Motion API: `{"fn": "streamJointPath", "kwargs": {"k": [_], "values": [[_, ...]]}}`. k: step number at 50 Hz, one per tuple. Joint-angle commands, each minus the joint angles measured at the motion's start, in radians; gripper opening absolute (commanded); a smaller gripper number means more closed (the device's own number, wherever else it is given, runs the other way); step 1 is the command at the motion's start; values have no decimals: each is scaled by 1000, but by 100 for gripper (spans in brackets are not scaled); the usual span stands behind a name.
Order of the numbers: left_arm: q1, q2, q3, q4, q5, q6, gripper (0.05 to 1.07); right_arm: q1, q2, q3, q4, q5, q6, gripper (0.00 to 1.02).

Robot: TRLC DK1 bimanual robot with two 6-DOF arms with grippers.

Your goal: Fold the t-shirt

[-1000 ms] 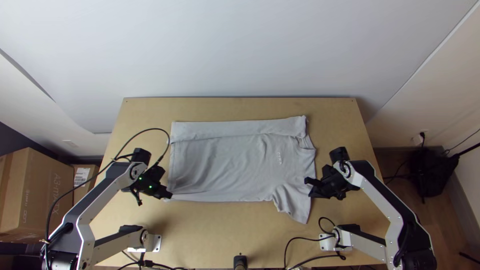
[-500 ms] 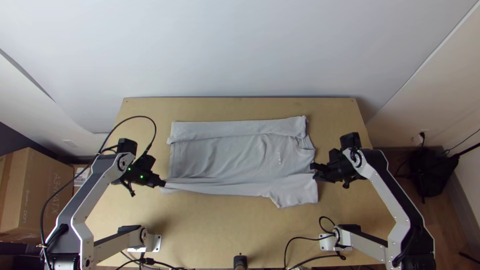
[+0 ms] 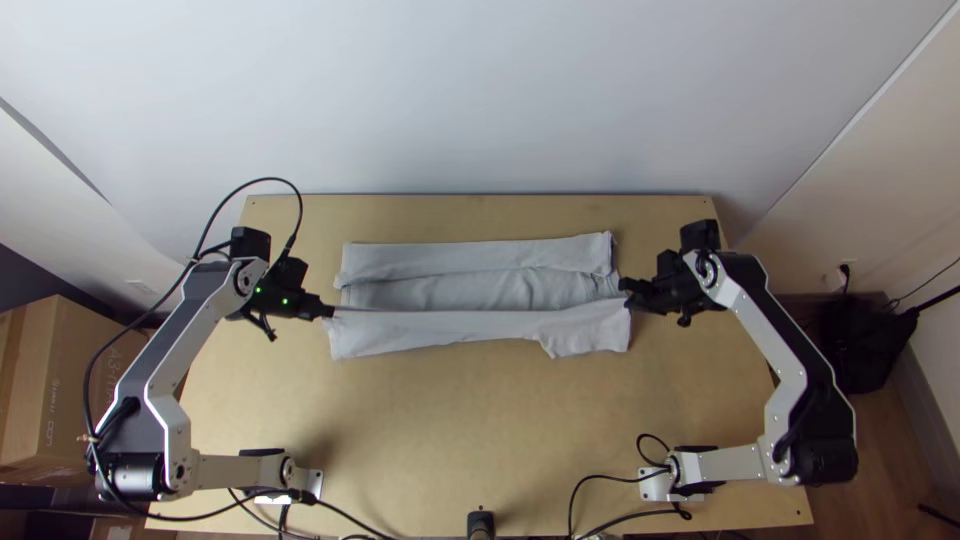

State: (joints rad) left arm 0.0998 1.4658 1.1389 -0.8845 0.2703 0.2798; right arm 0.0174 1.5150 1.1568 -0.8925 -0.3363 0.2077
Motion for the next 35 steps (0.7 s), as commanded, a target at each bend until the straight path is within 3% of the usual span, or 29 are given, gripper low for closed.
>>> {"fn": "streamJointPath", "kwargs": {"k": [1, 23, 35], "values": [[-3, 71, 85, 27, 3, -34, 8, -10, 85, 109, 21, 11, -11, 2], [-17, 390, 440, 35, 3, -88, 8, -8, 416, 469, 26, 23, -1, 2], [-22, 528, 518, 61, -9, -87, 8, 13, 570, 601, 26, 29, 7, 2]]}}
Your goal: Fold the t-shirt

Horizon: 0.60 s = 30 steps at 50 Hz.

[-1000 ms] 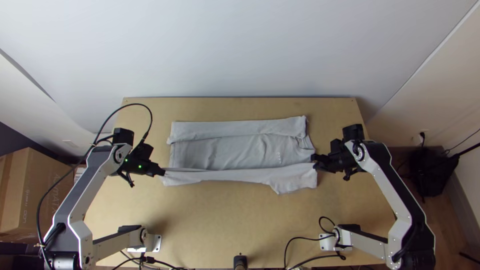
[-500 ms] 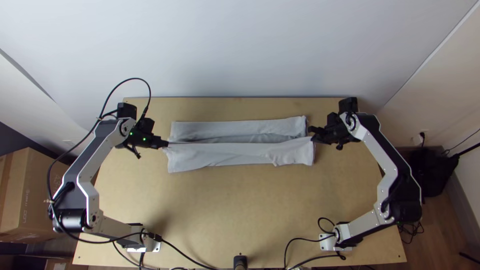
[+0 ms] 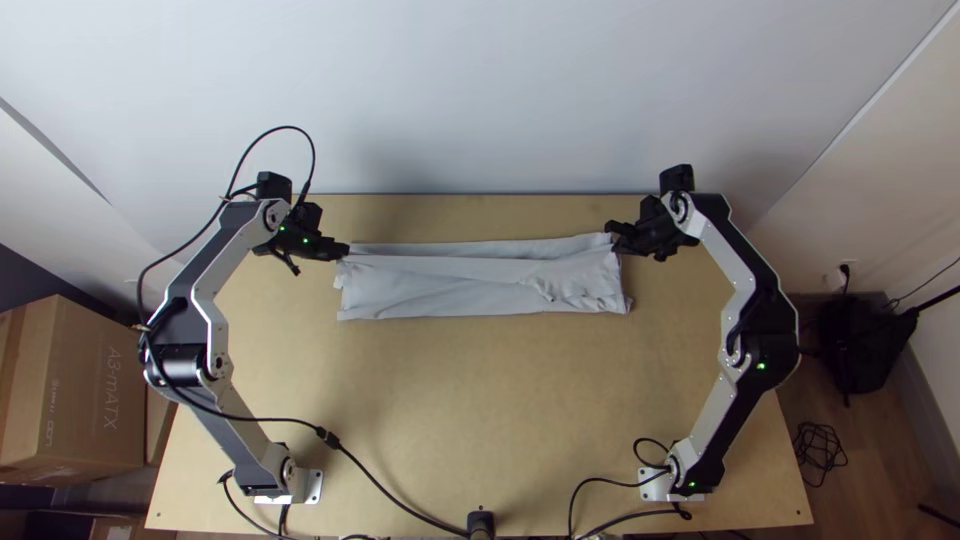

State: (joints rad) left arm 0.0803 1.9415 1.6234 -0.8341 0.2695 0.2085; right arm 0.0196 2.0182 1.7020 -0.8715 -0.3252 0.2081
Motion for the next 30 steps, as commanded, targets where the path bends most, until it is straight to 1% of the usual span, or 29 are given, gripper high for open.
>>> {"fn": "streamJointPath", "kwargs": {"k": [1, 7, 8, 9, 10, 11, 12, 14, 15, 16, 17, 23, 30], "values": [[-2, 63, 36, 15, -12, -17, 8, 13, 79, 67, 5, 18, 7, 2], [-2, 109, 41, 32, -24, -17, 8, 20, 132, 110, 45, 20, 33, 2], [-1, 116, 39, 36, -27, -20, 9, 22, 137, 111, 60, 21, 40, 3], [-1, 122, 39, 38, -33, -23, 14, 22, 139, 111, 74, 25, 45, 5], [-1, 129, 39, 38, -39, -24, 23, 22, 140, 110, 89, 29, 51, 11], [-1, 134, 38, 38, -42, -24, 37, 22, 142, 110, 100, 32, 60, 22], [-1, 135, 38, 38, -46, -26, 57, 22, 140, 110, 112, 34, 73, 35], [4, 139, 38, 38, -49, -37, 98, 20, 134, 108, 140, 34, 88, 70], [6, 137, 38, 38, -50, -38, 104, 20, 128, 105, 149, 34, 89, 83], [9, 135, 38, 43, -50, -41, 103, 17, 120, 102, 163, 35, 96, 94], [15, 131, 36, 52, -49, -47, 103, 14, 109, 96, 180, 38, 105, 99], [56, 94, 32, 79, -39, -87, 103, -9, 4, 31, 287, 57, 136, 99], [122, 70, 3, 73, 33, -100, 103, -41, -105, -16, 298, 57, 174, 99]]}}
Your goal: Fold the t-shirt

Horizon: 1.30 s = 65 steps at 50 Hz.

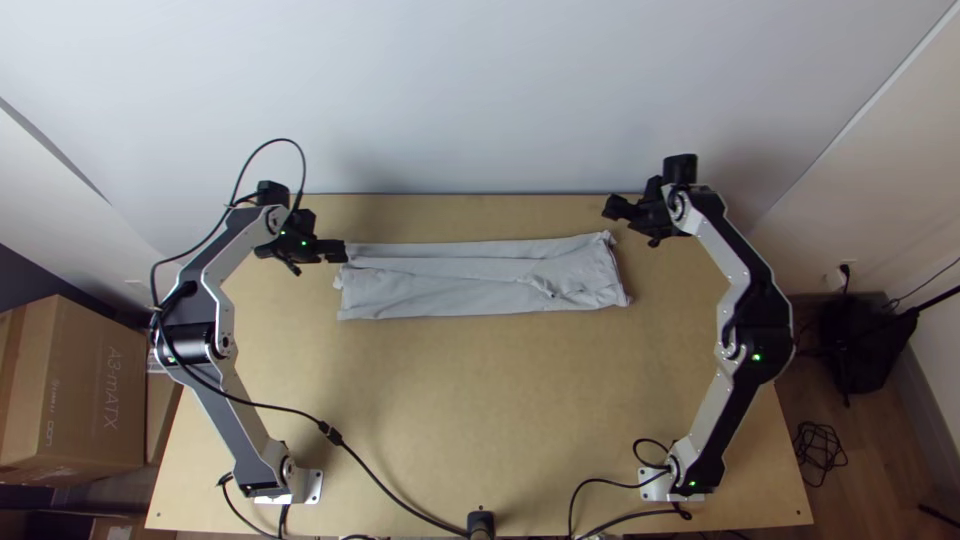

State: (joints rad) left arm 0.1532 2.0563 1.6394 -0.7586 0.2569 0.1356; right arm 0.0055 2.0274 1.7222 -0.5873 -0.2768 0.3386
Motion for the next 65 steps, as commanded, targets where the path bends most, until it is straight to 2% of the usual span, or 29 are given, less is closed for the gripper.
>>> {"fn": "streamJointPath", "kwargs": {"k": [1, 4, 12, 17, 21, 28, 36, 46, 55, 56, 58, 59, 61, 63, 64, 65], "values": [[55, -45, -16, -13, 64, -28, 103, -29, -127, -44, 14, 8, 51, 99], [77, -48, -38, -42, 145, -13, 103, -41, -162, -67, 12, -24, 82, 99], [105, -48, -112, -47, 249, -2, 103, -93, -207, -84, -23, -271, 231, 99], [108, -47, -151, -51, 320, 6, 103, -133, -223, -82, -26, -478, 353, 99], [105, -31, -167, -50, 351, 13, 103, -154, -237, -79, -26, -582, 415, 99], [83, 1, -162, -50, 363, 13, 103, -164, -268, -79, -26, -634, 455, 99], [13, 16, -159, -44, 366, -8, 103, -156, -299, -84, -26, -634, 459, 99], [-90, 27, -158, 8, 366, -87, 103, -134, -322, -88, -26, -634, 467, 99], [-129, 25, -178, 62, 361, -140, 101, -111, -348, -99, -26, -633, 473, 99], [-130, 22, -184, 68, 358, -143, 99, -110, -349, -102, -26, -633, 471, 99], [-129, 7, -207, 84, 355, -146, 86, -108, -357, -108, -26, -633, 471, 99], [-129, -1, -216, 88, 352, -146, 77, -107, -360, -111, -26, -634, 471, 99], [-121, -21, -242, 113, 349, -151, 47, -104, -366, -119, -26, -633, 471, 99], [-107, -42, -268, 150, 347, -171, 13, -102, -374, -128, -26, -633, 471, 99], [-98, -51, -279, 156, 347, -172, 6, -102, -377, -133, -26, -633, 471, 99], [-84, -61, -286, 154, 347, -172, 8, -101, -380, -138, -26, -633, 471, 99]]}}
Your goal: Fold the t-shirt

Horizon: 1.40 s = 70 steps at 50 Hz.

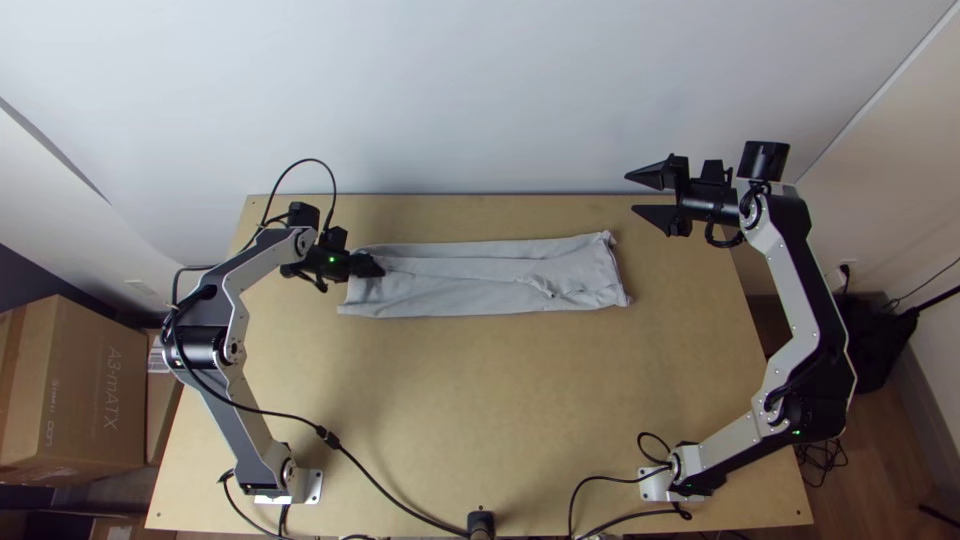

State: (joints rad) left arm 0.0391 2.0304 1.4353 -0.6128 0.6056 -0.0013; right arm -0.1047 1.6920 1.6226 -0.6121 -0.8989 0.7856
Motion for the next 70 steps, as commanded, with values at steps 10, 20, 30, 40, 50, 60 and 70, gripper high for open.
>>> {"fn": "streamJointPath", "kwargs": {"k": [10, 20, 30, 40, 50, 60, 70], "values": [[197, -113, -131, -74, 0, 77, 8, 10, -74, -89, 5, -11, 14, 99], [421, -130, -56, -234, 0, 242, 8, 7, -92, -133, 15, -11, 4, 99], [539, -174, 25, -384, 0, 340, 8, 8, -112, -159, 20, -11, -2, 99], [455, -289, 28, -484, -1, 317, 8, 7, -140, -175, 20, -11, -2, 99], [231, -357, 45, -493, -10, 195, 8, 2, -176, -184, 20, -11, -2, 99], [24, -314, 160, -481, -76, 66, 8, -26, -221, -205, 20, -11, 1, 99], [-122, -213, 326, -472, -121, -55, 8, -47, -275, -259, 20, -11, 0, 99]]}}
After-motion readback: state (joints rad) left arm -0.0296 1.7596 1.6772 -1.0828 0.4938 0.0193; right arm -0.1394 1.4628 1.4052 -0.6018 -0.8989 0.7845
